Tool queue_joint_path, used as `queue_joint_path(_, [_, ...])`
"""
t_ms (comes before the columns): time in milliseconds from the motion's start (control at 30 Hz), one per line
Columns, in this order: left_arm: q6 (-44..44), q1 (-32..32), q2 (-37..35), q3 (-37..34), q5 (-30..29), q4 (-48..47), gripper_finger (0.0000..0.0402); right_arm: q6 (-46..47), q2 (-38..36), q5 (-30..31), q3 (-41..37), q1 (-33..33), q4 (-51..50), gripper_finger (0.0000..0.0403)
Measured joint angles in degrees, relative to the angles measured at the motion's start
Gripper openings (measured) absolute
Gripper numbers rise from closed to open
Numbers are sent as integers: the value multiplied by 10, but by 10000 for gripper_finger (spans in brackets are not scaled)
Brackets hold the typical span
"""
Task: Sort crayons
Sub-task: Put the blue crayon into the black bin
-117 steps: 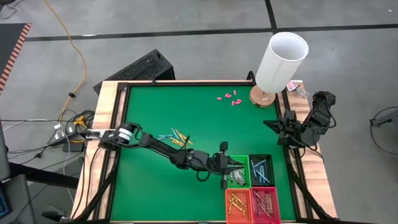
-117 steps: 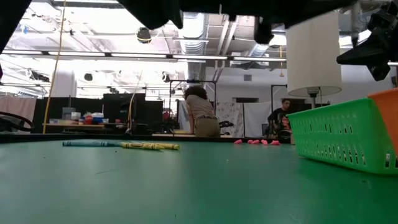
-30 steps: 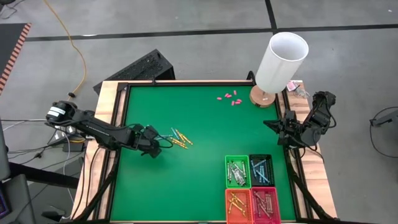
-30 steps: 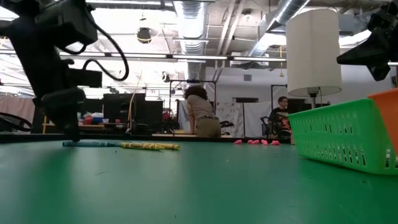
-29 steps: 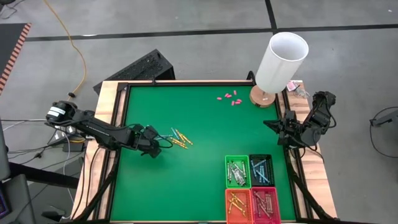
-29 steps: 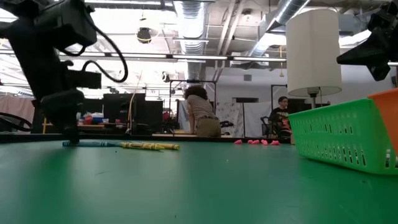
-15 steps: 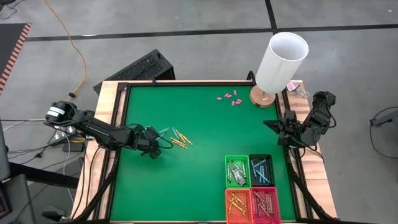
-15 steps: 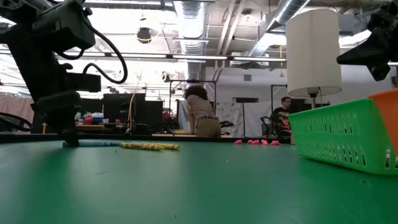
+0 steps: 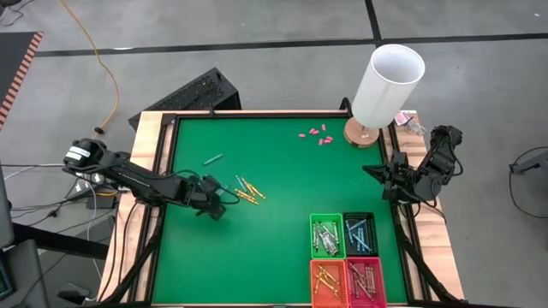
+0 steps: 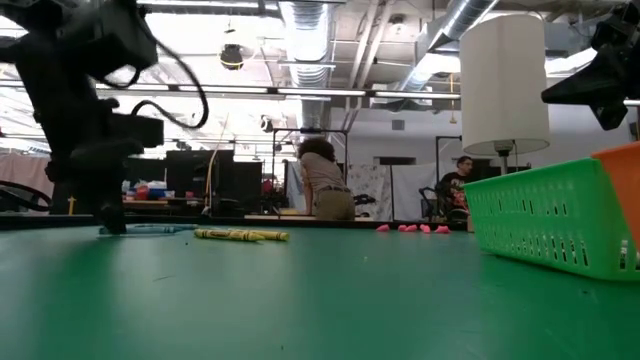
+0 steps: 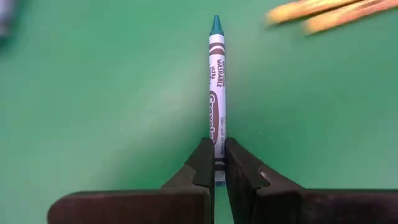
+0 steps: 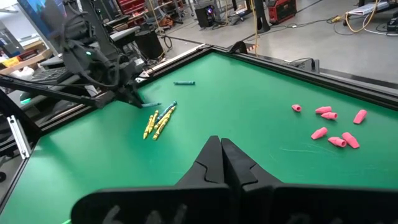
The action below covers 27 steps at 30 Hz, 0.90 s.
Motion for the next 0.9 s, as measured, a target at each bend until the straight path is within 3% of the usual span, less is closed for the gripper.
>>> queue_joint_path(167, [25,-13,0,40,-25,76,3,0,0,0,0,0,0,0])
queue_joint_path(367, [104,-27,0,72,-84,261,2,0,0,0,0,0,0,0])
queue_joint_path(500, [173,-28,22,98,-90,375,2,0,0,0,0,0,0,0])
queue_joint_path(667, [244,-28,105,173,-91,438,2,0,0,1,0,0,1,0])
queue_joint_path(900, [349,-27,273,355,-66,438,2,1,0,1,0,0,1,0])
